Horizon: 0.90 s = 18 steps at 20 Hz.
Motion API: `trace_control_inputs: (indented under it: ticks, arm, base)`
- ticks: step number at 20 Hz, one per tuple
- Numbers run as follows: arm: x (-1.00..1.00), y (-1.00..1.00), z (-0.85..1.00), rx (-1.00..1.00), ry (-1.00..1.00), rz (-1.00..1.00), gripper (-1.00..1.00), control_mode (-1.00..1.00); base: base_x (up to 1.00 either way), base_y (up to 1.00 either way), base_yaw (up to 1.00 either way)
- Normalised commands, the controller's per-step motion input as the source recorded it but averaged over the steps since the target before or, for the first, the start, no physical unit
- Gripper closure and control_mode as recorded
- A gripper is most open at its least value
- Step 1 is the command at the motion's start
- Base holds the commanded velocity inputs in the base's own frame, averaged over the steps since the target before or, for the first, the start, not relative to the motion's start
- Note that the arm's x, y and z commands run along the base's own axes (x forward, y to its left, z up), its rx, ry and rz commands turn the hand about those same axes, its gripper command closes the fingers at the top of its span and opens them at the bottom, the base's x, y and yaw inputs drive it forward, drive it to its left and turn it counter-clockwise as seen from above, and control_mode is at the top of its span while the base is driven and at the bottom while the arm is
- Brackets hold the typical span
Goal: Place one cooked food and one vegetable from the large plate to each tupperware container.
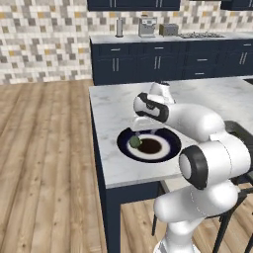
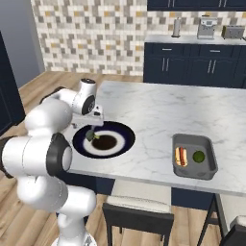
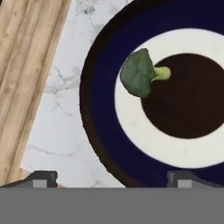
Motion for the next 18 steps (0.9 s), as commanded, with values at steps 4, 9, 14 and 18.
trace_control_inputs:
  ticks: [4, 9, 14, 18]
  arm:
    - [0.5, 0.0, -0.4, 0.0, 0.02, 0.05, -1.0, -1.0]
    - [0.42, 0.02, -0.5, 0.0, 0.08, 0.02, -1.0, -1.0]
    - [0.56, 0.2, -0.25, 0.0, 0.0, 0.01, -1.0, -1.0]
    - [0.56, 0.08, -0.3, 0.0, 0.01, 0.0, -1.0, -1.0]
  base:
    - [0.0, 0.0, 0.0]
    - [0.0, 0.0, 0.0]
    - [0.0, 0.0, 0.0]
    - [0.0, 0.0, 0.0]
